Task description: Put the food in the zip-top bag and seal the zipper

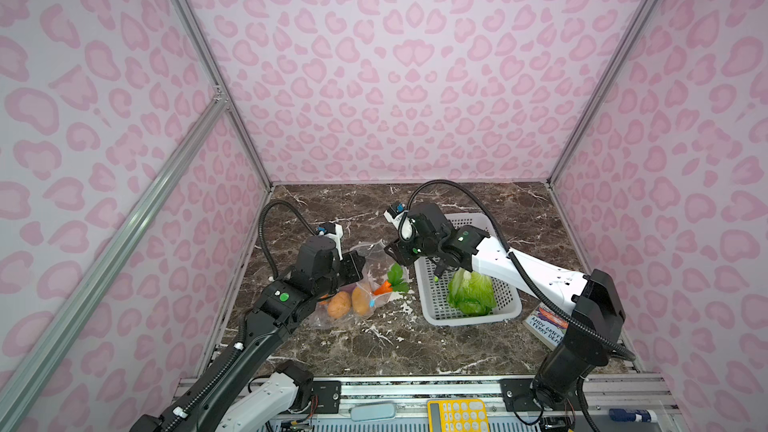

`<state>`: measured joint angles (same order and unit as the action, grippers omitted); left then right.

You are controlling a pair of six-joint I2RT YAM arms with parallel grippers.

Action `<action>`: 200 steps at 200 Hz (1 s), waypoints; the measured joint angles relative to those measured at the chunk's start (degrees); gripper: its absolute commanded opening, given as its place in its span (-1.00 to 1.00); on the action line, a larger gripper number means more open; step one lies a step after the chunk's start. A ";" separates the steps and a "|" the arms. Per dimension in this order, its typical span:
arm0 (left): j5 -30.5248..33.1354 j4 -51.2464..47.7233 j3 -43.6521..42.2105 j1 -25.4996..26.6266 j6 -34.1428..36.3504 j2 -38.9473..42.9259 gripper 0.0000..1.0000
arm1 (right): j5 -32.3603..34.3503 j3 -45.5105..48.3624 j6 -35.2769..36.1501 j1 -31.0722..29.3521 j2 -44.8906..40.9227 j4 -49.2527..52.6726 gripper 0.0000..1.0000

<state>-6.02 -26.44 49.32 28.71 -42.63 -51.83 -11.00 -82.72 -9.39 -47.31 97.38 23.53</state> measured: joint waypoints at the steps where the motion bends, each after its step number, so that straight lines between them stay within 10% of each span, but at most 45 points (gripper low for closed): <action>1: 0.00 0.00 0.00 0.00 0.00 0.00 -0.94 | -0.02 0.02 0.00 0.04 0.00 0.00 0.02; 129: 0.00 0.00 0.00 0.00 0.04 -0.39 -0.94 | -6.40 11.15 -2.62 4.31 -2.47 0.57 -0.26; 200: 0.00 0.02 0.02 0.00 -0.02 -0.46 -0.94 | -8.50 10.75 -7.56 1.20 -3.61 2.67 -1.00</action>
<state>-6.02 -26.41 49.34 28.71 -42.65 -52.29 -19.51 -71.96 -16.95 -46.11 93.78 26.20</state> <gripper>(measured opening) 0.049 0.055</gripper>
